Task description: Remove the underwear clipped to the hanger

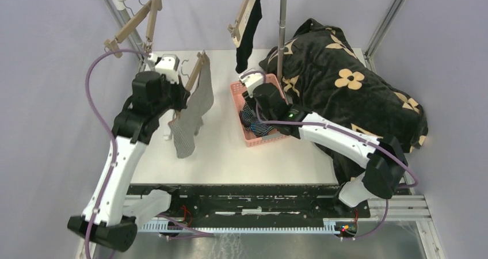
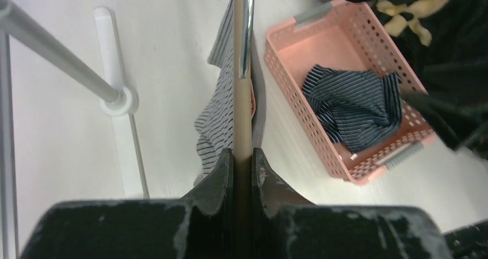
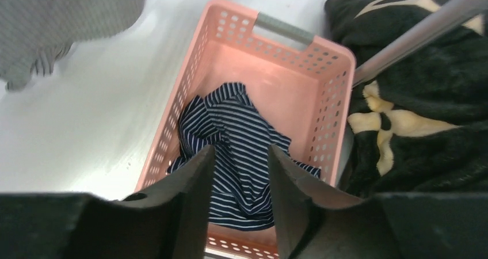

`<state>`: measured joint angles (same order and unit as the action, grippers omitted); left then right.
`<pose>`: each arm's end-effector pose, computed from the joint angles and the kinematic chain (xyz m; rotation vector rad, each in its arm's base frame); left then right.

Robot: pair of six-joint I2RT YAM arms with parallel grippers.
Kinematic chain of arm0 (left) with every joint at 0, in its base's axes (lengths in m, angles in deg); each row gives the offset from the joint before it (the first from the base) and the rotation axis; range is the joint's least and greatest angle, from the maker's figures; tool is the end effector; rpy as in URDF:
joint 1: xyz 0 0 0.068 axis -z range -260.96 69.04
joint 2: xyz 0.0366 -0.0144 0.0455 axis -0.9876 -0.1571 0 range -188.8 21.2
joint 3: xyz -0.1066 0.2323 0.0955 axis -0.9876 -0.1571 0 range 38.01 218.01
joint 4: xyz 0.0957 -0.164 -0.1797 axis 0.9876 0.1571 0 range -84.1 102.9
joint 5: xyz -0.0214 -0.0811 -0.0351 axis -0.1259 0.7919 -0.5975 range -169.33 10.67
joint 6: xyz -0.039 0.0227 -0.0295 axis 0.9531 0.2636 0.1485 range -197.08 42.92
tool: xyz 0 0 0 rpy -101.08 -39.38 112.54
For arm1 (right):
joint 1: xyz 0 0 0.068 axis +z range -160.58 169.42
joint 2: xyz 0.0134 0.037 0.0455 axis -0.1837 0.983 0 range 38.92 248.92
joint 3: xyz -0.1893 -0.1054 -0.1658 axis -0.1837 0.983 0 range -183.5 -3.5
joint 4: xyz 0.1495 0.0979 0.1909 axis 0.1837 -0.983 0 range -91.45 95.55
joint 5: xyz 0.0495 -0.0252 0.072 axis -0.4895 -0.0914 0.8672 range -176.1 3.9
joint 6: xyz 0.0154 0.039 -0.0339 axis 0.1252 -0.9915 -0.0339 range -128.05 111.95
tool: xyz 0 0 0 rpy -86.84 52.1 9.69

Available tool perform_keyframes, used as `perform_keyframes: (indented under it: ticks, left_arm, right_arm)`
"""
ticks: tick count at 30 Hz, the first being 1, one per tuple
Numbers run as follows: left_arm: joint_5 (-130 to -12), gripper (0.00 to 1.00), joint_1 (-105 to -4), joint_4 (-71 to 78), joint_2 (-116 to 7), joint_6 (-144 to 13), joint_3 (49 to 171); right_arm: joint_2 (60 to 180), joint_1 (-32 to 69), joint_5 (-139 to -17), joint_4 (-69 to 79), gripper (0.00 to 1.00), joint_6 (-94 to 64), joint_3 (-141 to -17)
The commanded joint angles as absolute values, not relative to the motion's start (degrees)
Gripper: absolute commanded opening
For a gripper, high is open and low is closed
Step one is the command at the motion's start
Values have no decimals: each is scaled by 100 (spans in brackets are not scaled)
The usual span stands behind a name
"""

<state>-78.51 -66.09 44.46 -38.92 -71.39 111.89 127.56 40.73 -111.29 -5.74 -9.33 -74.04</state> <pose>0.2044 -0.0548 0.4131 0.1702 2.0047 -0.2437 0.2356 0.2699 0.3062 -0.6140 1.9380 0.1180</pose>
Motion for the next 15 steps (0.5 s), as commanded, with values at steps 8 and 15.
perform_keyframes:
  ticks: [8, 15]
  left_arm:
    - [-5896, 3, -6599, 5191, -2302, -7229, 11100]
    - [-4609, 3, -6600, 5698, -1980, -7746, 10780]
  right_arm:
    - [11494, 3176, -8580, -663, 76, -893, -7791]
    - [10654, 2476, -5868, -434, 80, -979, -7594]
